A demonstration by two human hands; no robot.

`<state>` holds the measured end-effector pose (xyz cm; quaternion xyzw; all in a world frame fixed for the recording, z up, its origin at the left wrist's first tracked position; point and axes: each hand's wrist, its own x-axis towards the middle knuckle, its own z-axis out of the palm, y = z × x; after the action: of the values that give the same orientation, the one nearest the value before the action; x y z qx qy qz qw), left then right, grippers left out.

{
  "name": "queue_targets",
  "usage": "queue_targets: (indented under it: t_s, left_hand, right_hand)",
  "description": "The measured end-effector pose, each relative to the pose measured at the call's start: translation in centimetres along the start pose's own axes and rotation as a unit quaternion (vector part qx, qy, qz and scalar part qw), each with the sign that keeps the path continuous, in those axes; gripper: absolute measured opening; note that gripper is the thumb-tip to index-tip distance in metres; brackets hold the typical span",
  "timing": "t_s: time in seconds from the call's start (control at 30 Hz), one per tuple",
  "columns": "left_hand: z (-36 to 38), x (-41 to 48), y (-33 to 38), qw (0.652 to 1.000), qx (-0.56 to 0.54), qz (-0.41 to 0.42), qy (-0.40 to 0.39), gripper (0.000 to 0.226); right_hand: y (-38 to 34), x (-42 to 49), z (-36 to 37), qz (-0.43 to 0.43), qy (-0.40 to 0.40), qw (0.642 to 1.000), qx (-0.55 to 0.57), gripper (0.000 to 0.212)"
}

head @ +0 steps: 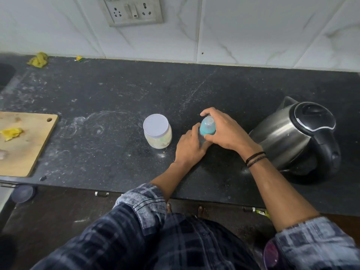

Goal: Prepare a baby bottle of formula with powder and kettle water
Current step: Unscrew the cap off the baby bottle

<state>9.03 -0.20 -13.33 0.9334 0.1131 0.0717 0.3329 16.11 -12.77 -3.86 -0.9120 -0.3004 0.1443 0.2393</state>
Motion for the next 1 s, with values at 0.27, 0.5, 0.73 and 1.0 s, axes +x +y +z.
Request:
queue_targets:
  t_s: [0.27, 0.5, 0.73, 1.0]
  left_hand:
    - [-0.26, -0.04, 0.10, 1.000, 0.005, 0.004, 0.002, 0.068]
    - [-0.18, -0.11, -0.03, 1.000, 0.005, 0.014, 0.010, 0.066]
    - [-0.19, 0.00, -0.19, 1.000, 0.004, 0.023, 0.012, 0.064]
    - [-0.11, 0.01, -0.29, 0.999, 0.009, 0.033, 0.015, 0.064]
  right_hand:
    - [-0.03, -0.09, 0.30, 0.004, 0.021, 1.000, -0.007, 0.067]
    - [-0.21, -0.25, 0.82, 0.002, 0.037, 0.999, -0.032, 0.070]
    - [-0.46, -0.44, 0.50, 0.006, 0.028, 1.000, 0.000, 0.080]
    - [-0.62, -0.44, 0.40, 0.004, 0.033, 0.999, 0.024, 0.090]
